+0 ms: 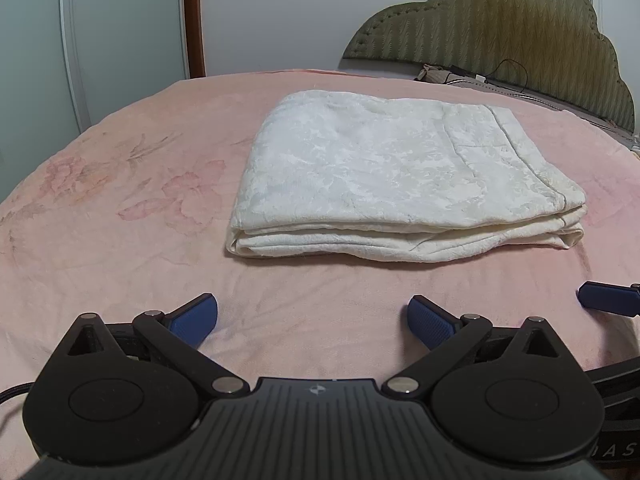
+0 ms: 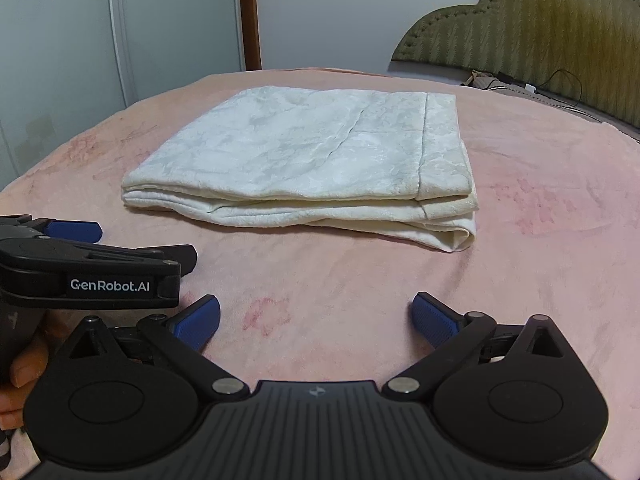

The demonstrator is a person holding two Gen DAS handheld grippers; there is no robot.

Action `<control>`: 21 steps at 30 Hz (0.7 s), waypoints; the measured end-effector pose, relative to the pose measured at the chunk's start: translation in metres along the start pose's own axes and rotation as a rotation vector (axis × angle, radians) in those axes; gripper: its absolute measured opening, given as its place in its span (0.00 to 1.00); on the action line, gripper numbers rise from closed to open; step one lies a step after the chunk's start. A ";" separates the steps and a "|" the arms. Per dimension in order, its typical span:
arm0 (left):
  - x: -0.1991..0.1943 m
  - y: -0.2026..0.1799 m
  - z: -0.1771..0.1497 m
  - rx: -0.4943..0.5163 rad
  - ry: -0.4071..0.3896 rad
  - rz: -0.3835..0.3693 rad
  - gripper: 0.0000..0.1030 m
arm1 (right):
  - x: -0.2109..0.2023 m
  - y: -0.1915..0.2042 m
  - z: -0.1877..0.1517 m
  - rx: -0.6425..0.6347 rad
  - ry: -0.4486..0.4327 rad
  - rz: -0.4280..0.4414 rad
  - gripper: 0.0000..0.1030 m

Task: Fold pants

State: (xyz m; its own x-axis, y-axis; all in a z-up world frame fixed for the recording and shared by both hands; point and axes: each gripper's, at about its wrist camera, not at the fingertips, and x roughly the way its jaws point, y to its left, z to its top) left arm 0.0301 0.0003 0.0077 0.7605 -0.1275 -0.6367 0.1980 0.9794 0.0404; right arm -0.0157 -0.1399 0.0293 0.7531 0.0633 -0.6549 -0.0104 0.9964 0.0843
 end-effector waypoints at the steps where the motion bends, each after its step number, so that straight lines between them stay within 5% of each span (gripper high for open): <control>1: 0.000 0.000 0.000 0.000 -0.001 -0.003 1.00 | 0.000 0.000 0.000 0.001 -0.001 0.001 1.00; 21: -0.005 0.020 -0.003 -0.083 -0.032 -0.050 0.99 | 0.006 0.002 0.002 0.030 -0.006 -0.068 1.00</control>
State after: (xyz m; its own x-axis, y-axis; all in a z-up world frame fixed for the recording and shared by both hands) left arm 0.0287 0.0214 0.0091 0.7703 -0.1806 -0.6116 0.1855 0.9810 -0.0561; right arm -0.0100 -0.1376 0.0272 0.7555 -0.0050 -0.6551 0.0605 0.9962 0.0623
